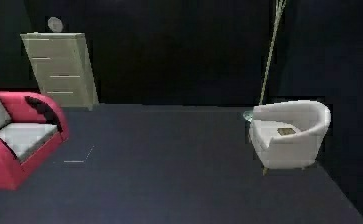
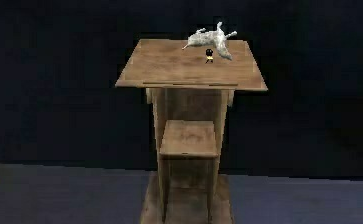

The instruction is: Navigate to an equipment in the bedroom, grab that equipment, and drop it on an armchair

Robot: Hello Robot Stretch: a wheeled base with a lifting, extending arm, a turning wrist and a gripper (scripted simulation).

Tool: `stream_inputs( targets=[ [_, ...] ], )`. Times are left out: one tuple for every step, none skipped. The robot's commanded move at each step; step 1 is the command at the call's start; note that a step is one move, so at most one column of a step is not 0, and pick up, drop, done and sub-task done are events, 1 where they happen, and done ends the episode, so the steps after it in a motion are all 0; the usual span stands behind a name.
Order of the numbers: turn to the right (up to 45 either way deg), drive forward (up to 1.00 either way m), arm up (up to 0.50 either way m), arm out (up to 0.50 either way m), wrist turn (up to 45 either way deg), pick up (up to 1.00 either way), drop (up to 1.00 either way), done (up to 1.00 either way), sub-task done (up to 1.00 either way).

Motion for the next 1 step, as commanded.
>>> stream_inputs(
  targets=[
    [0.0,0.15,0.00,0.00,0.0,0.00,0.00,0.00,0.00]
  ],
)
